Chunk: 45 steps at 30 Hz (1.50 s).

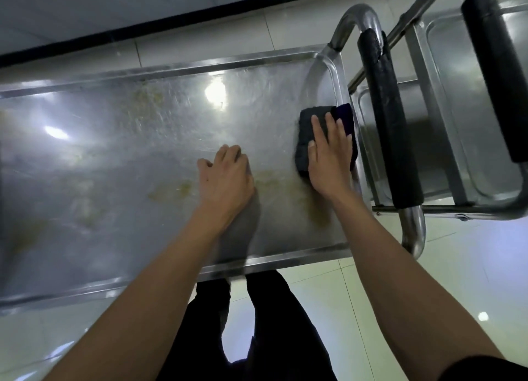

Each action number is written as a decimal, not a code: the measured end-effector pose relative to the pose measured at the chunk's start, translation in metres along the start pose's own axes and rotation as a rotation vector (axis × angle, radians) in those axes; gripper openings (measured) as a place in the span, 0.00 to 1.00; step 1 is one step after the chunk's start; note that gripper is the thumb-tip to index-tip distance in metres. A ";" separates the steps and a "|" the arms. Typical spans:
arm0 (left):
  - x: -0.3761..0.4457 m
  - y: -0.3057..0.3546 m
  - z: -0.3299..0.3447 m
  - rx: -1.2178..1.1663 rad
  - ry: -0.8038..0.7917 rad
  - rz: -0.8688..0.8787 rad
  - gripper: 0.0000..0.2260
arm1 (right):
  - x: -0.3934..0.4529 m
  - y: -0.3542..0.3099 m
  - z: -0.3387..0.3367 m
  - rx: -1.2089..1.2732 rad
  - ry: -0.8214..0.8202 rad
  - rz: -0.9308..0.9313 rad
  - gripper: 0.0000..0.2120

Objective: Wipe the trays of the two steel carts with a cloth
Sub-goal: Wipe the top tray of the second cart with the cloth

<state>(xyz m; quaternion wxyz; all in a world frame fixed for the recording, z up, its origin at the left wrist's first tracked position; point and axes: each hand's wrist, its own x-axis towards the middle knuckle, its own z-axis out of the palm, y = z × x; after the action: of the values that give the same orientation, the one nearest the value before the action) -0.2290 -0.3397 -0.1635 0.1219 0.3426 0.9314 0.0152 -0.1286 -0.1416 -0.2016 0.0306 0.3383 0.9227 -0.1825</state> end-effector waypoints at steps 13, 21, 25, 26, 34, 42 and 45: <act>-0.031 -0.043 -0.002 -0.129 0.111 0.072 0.16 | -0.068 -0.052 0.036 -0.026 0.000 -0.026 0.26; -0.098 -0.126 0.001 -0.117 0.116 -0.061 0.12 | -0.098 -0.161 0.078 -0.055 -0.073 -0.193 0.26; -0.130 -0.170 0.005 -0.126 0.120 -0.160 0.11 | -0.119 -0.221 0.106 -0.063 -0.145 -0.347 0.27; -0.138 -0.182 0.006 -0.130 0.134 -0.183 0.10 | -0.124 -0.235 0.113 -0.060 -0.163 -0.378 0.27; -0.177 -0.233 0.019 -0.142 0.155 -0.265 0.10 | -0.146 -0.286 0.133 -0.048 -0.207 -0.482 0.26; -0.165 -0.164 0.033 -0.177 0.171 -0.102 0.10 | -0.143 -0.202 0.106 -0.012 -0.132 -0.302 0.25; -0.156 -0.120 0.035 -0.189 0.161 -0.043 0.11 | -0.138 -0.158 0.090 -0.009 -0.121 -0.232 0.25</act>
<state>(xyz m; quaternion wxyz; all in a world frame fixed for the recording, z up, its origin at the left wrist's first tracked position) -0.1819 -0.5337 -0.1772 0.0785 0.3074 0.9397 0.1276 -0.1285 -0.3698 -0.2111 0.0663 0.2175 0.9529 -0.2006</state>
